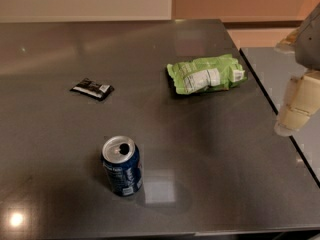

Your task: Move green rice chip bag near pepsi can

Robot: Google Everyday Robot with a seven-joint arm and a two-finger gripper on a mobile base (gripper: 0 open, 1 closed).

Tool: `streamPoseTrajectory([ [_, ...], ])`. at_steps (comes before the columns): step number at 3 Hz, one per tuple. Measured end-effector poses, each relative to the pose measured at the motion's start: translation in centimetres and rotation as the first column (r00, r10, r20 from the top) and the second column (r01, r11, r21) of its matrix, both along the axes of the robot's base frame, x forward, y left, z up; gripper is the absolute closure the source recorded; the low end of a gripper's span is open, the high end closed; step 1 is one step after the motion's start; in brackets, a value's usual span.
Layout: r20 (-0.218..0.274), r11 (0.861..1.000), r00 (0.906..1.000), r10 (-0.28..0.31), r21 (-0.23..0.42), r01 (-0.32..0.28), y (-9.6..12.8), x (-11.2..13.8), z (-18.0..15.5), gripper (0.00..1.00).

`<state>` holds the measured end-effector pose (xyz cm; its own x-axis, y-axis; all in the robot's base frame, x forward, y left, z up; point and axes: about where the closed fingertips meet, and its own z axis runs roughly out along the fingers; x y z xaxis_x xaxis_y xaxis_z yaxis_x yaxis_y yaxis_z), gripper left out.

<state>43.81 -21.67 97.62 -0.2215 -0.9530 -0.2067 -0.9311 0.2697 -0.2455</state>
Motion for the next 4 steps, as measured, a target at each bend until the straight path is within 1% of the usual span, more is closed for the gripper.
streamPoseTrajectory([
  [1,0.000,1.000,1.0000,0.000,0.000,0.000,0.0,0.0,0.0,0.00],
  [2,-0.010,1.000,0.9999,0.000,0.030,0.000,-0.8,1.6,-0.6,0.00],
  [3,-0.011,0.999,0.9998,0.018,0.045,-0.018,-0.9,4.2,-2.4,0.00],
  [4,0.006,0.997,0.9991,0.042,0.060,-0.042,-0.4,7.3,-3.9,0.00],
])
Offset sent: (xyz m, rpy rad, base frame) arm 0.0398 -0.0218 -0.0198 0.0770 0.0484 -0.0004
